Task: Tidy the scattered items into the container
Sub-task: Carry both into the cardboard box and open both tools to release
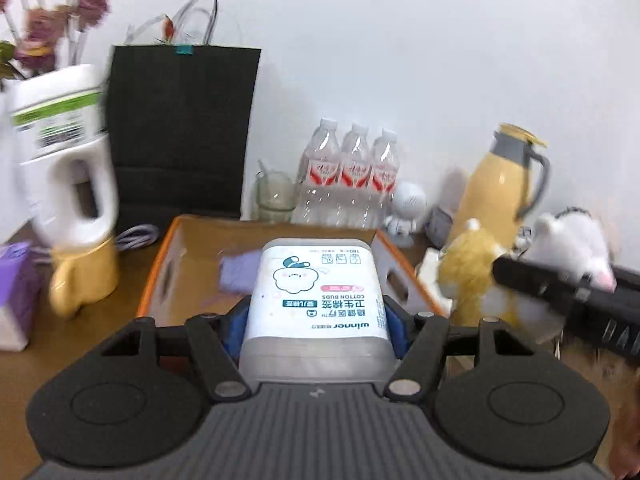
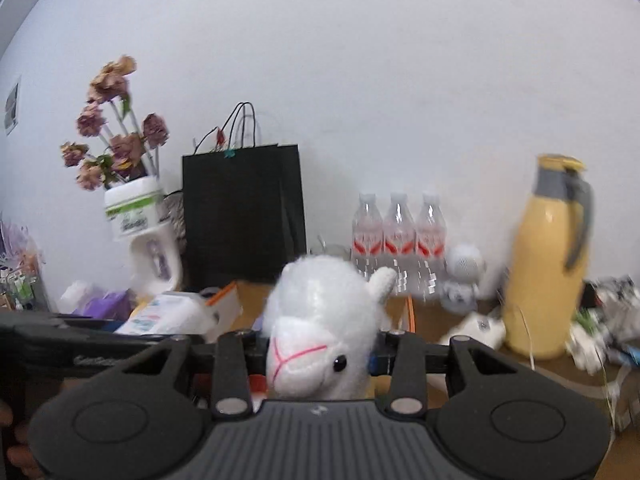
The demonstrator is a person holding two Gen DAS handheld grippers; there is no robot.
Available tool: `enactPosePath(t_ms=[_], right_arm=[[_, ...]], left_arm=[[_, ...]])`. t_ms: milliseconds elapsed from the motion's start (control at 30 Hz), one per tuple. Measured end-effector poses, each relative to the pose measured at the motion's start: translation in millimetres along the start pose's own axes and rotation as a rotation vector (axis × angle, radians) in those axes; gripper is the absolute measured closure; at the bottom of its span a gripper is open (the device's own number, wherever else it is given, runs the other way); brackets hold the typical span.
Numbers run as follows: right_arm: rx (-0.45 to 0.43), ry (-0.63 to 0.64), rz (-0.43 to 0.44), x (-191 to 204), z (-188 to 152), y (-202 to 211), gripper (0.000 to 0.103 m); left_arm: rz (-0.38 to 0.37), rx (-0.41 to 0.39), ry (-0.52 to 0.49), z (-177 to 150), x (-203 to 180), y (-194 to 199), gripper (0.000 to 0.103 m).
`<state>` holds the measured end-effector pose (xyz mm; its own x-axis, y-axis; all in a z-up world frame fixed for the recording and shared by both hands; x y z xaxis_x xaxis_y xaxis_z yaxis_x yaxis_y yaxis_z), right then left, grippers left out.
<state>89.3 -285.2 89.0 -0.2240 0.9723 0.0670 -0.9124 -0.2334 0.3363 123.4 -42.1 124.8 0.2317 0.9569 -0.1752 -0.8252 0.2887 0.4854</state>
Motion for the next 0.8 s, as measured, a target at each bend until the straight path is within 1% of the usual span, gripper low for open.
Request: enactPosePath(t_ms=[67,100,167,233,300,400,533,600,667,733,800], right_arm=[[0.050,0.021,-0.002,-12.2,16.5,-37.5,0.065],[0.070,0.021,-0.011,-17.8,21.0,-54.5,0.065],[0.124,0.027,-0.015,-29.1,25.0,-88.2,0.065],[0.195,0.019,-0.013,-39.6,22.1,-120.6,0.065],[0.237,0.018,-0.021,-45.8,15.2,-144.8,0.065],[0.310,0.060,-0.035,-48.1,-4.5,-177.3,0.065],[0.350,0.119,-0.037,-45.1,-28.3,-196.4,0.065],[0.370,0.120,-0.026,-46.5,-37.5,-201.7,0.065],[0.392,0.129,-0.019,-45.6,-43.9,-206.4,0.064],[0.398,0.135,-0.033,-44.9,-49.1,-210.1,0.061],[0.402,0.119,-0.048,-46.4,-48.9,-211.7,0.059]], left_arm=[[0.017,0.044,0.011,23.5,-1.2,-37.3,0.037],[0.030,0.062,0.010,30.1,-1.1,-54.2,0.037],[0.062,0.126,0.011,38.0,-1.8,-96.1,0.037],[0.082,0.216,0.046,37.2,-0.1,-135.8,0.037],[0.089,0.289,0.075,29.3,2.6,-166.8,0.037],[0.118,0.376,0.094,12.5,7.3,-201.4,0.036],[0.121,0.450,0.122,-9.1,14.6,-221.7,0.036],[0.122,0.479,0.136,-16.0,16.9,-227.4,0.036],[0.130,0.476,0.108,-18.0,13.9,-228.8,0.036],[0.136,0.475,0.084,-16.4,10.1,-226.6,0.036],[0.133,0.479,0.087,-13.6,10.0,-224.2,0.035]])
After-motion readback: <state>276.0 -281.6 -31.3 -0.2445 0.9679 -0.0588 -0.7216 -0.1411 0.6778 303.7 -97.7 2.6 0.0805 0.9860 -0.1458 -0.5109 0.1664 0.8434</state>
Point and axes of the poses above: each gripper's, at about its wrist camera, not at the fingertips, and y roughly against the way its jaws point, x to its left, z to its top, the point moved 3 cm from there along -y, roughly the way its jaws point, and after that the axes turned 1 degree about -y, right-handed, at the moved point
